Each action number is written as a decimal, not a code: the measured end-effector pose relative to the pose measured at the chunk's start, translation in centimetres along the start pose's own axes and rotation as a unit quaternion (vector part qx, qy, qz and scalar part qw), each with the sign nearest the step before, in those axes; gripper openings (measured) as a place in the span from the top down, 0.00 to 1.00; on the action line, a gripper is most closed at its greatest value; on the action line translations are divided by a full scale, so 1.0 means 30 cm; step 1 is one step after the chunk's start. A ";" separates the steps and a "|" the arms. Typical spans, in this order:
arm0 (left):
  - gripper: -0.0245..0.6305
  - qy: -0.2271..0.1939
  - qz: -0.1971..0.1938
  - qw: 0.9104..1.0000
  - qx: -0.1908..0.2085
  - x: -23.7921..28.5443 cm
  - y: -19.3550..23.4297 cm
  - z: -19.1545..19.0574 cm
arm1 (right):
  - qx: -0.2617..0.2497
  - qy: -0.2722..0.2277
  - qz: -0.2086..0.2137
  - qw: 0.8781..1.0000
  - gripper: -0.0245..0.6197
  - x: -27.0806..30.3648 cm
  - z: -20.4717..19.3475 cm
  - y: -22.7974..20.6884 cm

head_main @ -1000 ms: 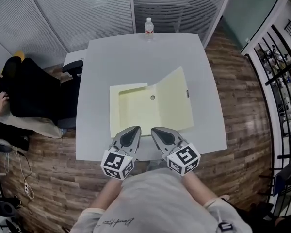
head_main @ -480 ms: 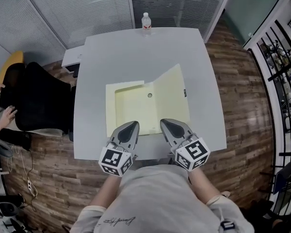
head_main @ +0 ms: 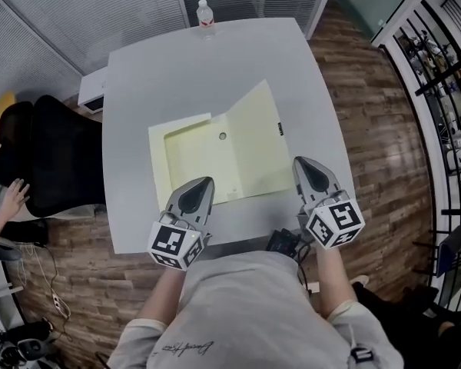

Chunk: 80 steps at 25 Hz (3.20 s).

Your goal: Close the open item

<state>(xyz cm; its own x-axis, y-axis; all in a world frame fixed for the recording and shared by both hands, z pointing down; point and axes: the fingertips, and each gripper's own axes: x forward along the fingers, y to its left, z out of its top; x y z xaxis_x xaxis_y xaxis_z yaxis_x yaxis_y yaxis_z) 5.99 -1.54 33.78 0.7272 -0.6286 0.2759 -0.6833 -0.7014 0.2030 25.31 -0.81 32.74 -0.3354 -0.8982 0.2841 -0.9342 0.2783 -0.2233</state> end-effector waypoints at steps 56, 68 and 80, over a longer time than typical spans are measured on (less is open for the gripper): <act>0.95 0.095 0.197 0.970 -0.110 -0.313 0.748 -0.476 | -0.022 0.108 0.079 0.991 0.94 0.408 -0.316 0.055; 0.95 0.177 0.150 0.968 -0.098 -0.242 0.778 -0.713 | -0.066 0.115 0.079 0.988 0.94 0.423 -0.294 0.153; 0.95 0.182 0.121 0.972 -0.091 -0.168 0.758 -0.722 | -0.115 0.147 0.076 0.979 0.94 0.455 -0.319 0.269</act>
<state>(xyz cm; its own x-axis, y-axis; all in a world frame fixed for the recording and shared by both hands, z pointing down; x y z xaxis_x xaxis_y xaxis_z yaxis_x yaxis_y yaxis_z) -14.64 -7.03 57.35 0.4952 -0.5834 0.6438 -0.8557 -0.4559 0.2450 12.04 -7.58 43.74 -0.4617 -0.7135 0.5270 -0.8619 0.5012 -0.0765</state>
